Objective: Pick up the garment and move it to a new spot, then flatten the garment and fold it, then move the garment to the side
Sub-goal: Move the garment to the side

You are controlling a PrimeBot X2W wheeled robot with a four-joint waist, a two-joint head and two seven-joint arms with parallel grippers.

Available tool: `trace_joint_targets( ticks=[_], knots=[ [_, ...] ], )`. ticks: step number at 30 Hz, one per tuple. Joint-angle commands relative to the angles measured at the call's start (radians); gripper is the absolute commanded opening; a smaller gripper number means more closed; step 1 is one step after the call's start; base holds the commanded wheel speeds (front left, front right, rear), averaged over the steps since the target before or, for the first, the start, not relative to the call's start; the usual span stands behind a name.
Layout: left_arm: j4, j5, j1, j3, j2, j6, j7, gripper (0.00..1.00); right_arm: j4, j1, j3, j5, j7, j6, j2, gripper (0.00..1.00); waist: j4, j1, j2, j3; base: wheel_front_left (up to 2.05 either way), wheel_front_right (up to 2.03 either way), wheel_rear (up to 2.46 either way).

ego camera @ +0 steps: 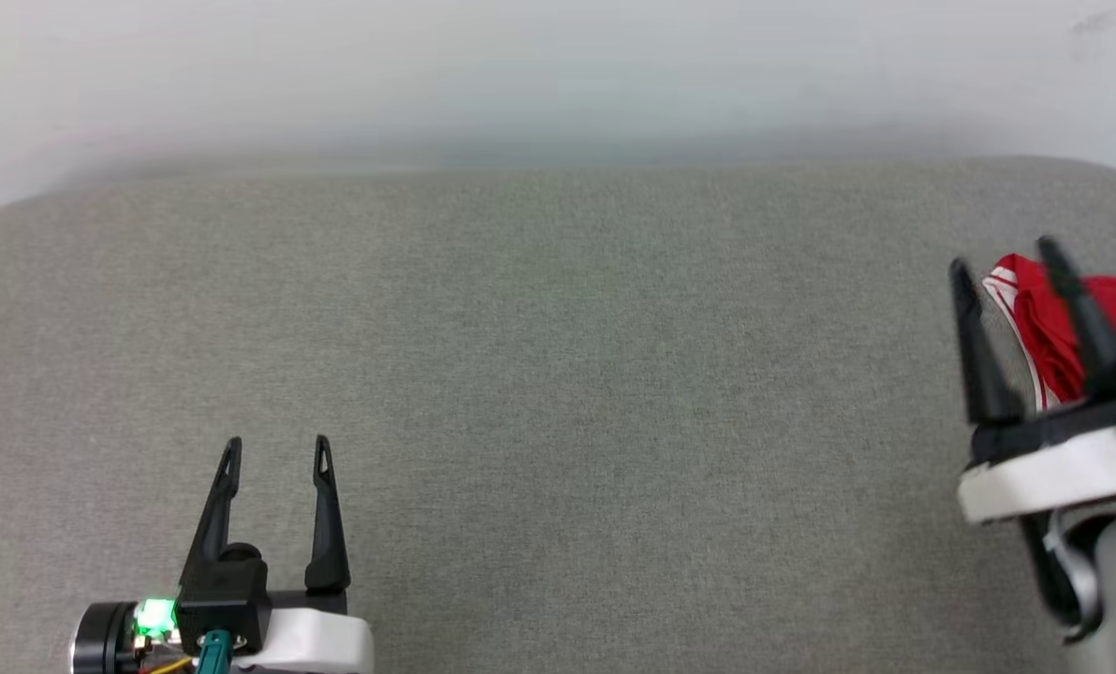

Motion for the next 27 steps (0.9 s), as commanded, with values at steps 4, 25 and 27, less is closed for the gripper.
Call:
trace_joint_targets(
  ticks=[4,25,27],
  knots=[
    [0.020,-0.007,0.032,0.008,-0.012,-0.014,-0.002,1.00,-0.024,0.108,0.001,-0.019,-0.013,-0.002,0.065,1.00,0.019,0.0001,0.0000,-0.040,0.00,0.00,0.00],
    [0.056,-0.003,0.081,0.017,-0.039,-0.076,-0.002,1.00,-0.071,0.388,-0.039,-0.060,-0.032,-0.002,0.178,1.00,0.046,0.0001,0.0000,-0.111,0.00,0.00,0.00],
    [0.057,-0.003,0.082,0.020,-0.040,-0.082,-0.002,1.00,-0.082,0.400,-0.036,-0.065,-0.032,-0.002,0.181,1.00,0.046,0.0001,0.0000,-0.111,0.00,0.00,0.00]
  ],
)
